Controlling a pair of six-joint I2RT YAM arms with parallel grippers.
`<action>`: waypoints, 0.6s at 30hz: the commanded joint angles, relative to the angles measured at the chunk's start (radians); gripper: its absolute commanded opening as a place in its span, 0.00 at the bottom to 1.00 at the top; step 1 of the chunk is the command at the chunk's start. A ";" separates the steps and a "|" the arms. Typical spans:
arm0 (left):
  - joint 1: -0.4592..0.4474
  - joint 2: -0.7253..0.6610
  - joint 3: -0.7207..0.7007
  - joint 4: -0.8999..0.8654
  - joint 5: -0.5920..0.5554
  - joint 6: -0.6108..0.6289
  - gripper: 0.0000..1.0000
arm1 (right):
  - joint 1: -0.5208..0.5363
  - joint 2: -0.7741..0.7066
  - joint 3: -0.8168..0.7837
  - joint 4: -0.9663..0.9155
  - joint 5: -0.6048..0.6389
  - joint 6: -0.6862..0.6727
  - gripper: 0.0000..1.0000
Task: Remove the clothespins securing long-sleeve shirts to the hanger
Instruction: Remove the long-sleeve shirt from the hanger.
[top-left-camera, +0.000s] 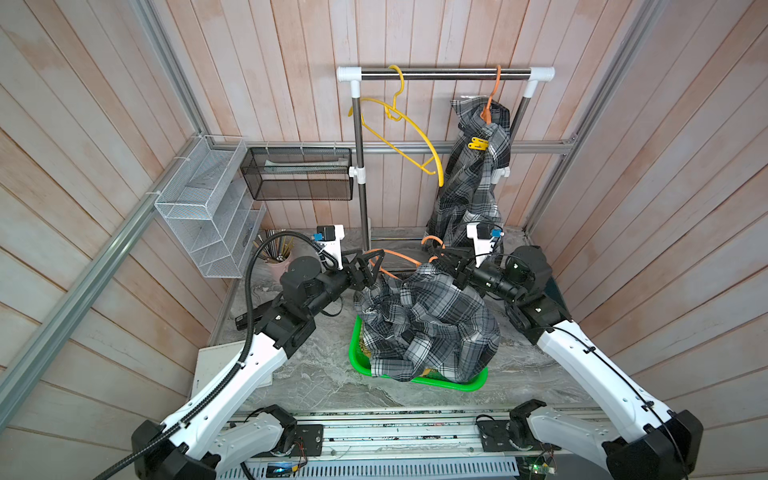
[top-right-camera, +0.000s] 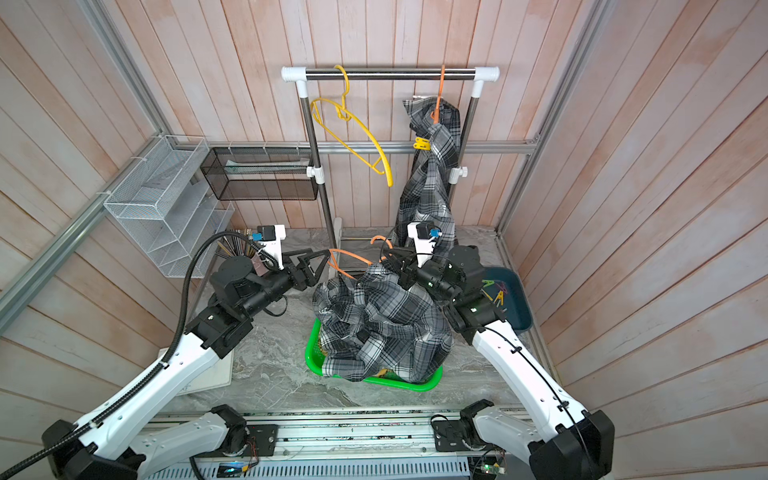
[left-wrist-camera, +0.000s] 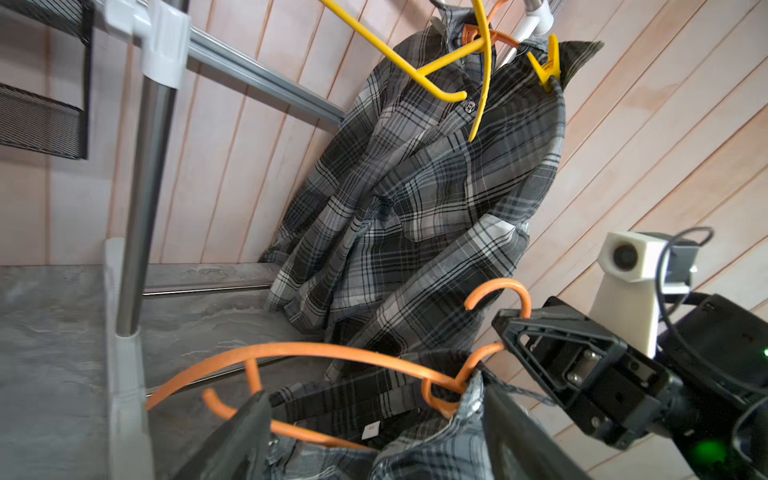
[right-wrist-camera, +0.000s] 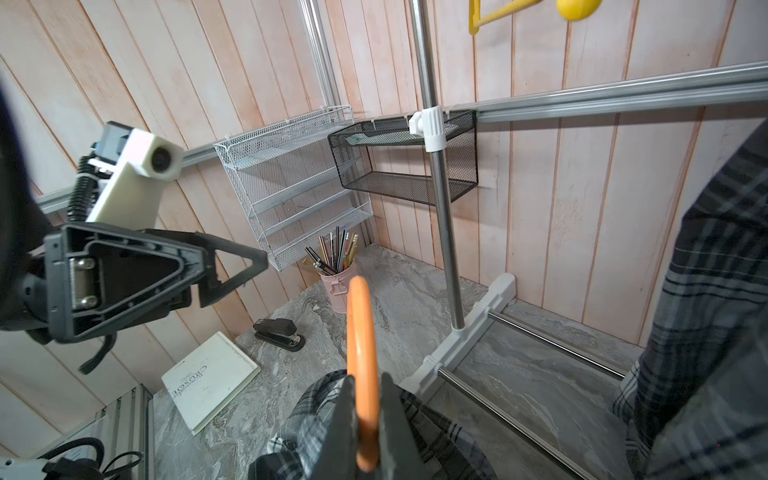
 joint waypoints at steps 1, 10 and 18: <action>0.004 0.075 0.068 0.049 0.097 -0.119 0.79 | 0.033 -0.014 -0.005 0.087 0.044 -0.031 0.00; -0.010 0.162 0.100 0.006 0.088 -0.244 0.77 | 0.082 -0.008 -0.023 0.142 0.087 -0.059 0.00; -0.014 0.211 0.061 0.112 0.134 -0.348 0.73 | 0.117 0.010 -0.035 0.187 0.060 -0.058 0.00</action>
